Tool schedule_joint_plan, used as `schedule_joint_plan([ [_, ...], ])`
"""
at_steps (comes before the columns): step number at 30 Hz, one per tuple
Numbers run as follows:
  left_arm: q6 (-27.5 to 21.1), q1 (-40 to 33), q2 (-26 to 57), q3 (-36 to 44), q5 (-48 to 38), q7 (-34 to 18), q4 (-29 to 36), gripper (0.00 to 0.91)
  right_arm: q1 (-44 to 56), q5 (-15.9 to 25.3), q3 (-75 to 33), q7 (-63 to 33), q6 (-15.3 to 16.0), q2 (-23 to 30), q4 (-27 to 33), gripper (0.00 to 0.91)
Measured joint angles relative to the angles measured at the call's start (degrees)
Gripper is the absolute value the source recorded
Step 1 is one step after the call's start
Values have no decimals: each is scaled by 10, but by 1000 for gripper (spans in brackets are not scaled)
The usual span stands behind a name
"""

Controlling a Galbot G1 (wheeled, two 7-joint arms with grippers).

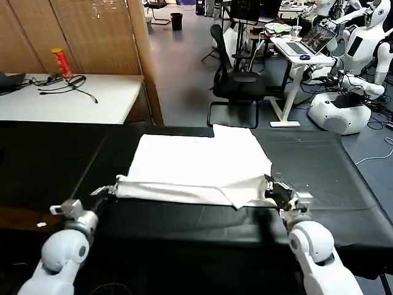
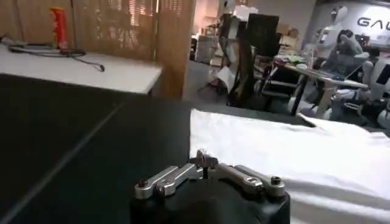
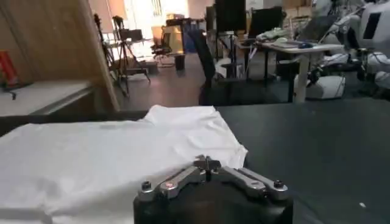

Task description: Fold and organize the clothes.

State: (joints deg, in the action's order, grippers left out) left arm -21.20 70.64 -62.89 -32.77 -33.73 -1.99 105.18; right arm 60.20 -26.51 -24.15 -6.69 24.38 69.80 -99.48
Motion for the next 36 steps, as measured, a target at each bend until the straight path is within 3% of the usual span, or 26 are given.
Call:
schedule_joint_plan([
  [8, 6, -41, 4, 24, 20, 2, -39, 0, -37, 3, 5, 0, -5, 20, 46, 0],
  [16, 5, -66, 0, 41, 26, 3, -70, 0, -38, -16, -1, 3, -4, 21, 48, 0],
  [17, 5, -69, -1, 43, 27, 2, -73, 478, -36, -19, -3, 7, 0, 19, 45, 0],
  [18, 5, -72, -3, 46, 28, 2, -75, 878, -32, -20, -5, 13, 6, 16, 41, 371],
  [19, 4, -74, -4, 47, 29, 1, -77, 878, -28, -20, -6, 18, 12, 12, 36, 878],
  [26, -4, -77, -5, 49, 32, -6, -81, 878, 16, -17, -20, 22, 69, -24, -26, 878],
  [36, -31, -43, 17, 21, -14, -2, -54, 878, 111, -28, -55, 26, 81, -60, -119, 878],
])
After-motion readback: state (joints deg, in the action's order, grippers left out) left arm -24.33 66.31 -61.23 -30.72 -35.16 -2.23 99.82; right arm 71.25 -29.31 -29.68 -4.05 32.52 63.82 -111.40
